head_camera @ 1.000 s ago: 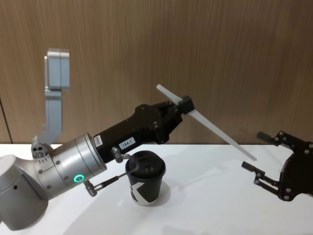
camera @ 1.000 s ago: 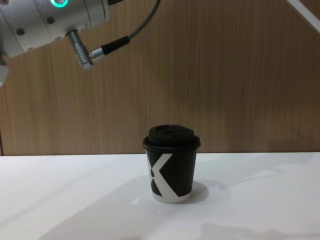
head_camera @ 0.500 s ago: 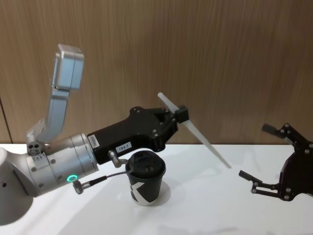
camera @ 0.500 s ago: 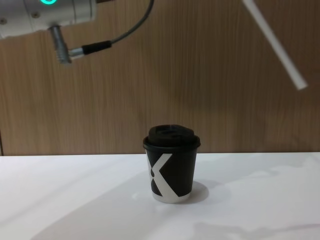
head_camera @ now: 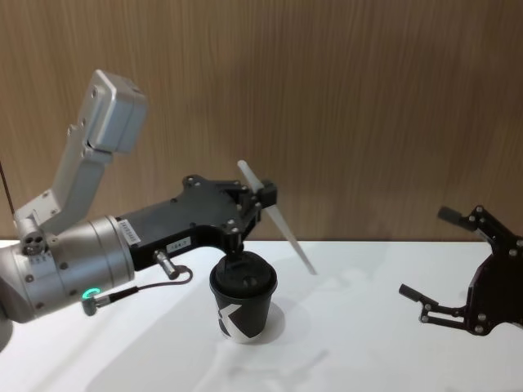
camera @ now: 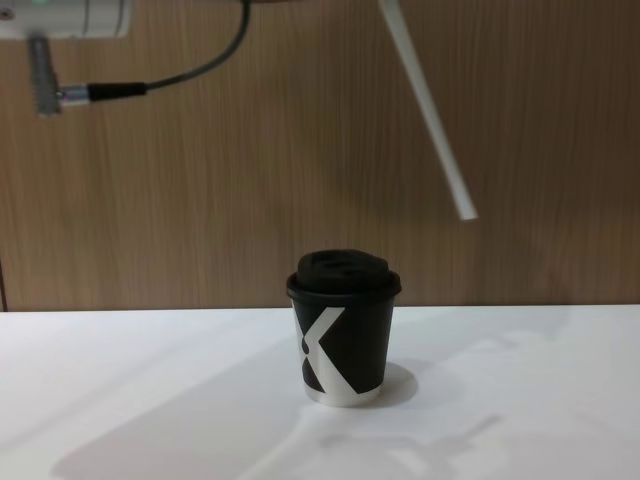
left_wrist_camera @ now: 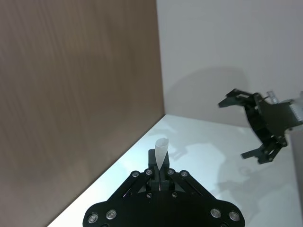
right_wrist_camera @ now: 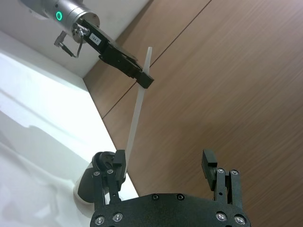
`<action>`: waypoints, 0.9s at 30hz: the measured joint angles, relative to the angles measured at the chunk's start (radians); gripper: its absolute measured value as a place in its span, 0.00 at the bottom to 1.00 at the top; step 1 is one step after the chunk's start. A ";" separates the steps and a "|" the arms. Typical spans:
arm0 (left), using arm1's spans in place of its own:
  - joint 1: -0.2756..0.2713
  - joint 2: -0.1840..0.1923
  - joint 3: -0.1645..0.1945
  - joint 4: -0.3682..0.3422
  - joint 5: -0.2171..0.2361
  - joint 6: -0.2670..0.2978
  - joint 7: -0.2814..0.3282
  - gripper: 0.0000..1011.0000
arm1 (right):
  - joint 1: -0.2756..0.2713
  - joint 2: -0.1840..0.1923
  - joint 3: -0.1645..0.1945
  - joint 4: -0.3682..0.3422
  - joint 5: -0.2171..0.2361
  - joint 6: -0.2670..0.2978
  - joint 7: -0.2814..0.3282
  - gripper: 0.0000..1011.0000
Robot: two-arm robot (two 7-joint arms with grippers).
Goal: Pick up the straw with one hand, pass it to the other hand, and insert it into the cup.
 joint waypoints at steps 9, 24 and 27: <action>-0.007 0.037 -0.019 -0.031 0.004 0.074 0.045 0.00 | 0.000 0.000 0.000 0.000 0.000 0.000 0.000 0.99; -0.048 0.075 -0.022 -0.060 -0.032 0.234 0.097 0.00 | 0.000 0.000 0.000 0.000 0.000 0.000 0.000 0.99; -0.057 0.081 -0.017 -0.061 -0.032 0.256 0.107 0.00 | 0.000 0.000 0.000 0.000 0.000 0.000 0.000 0.99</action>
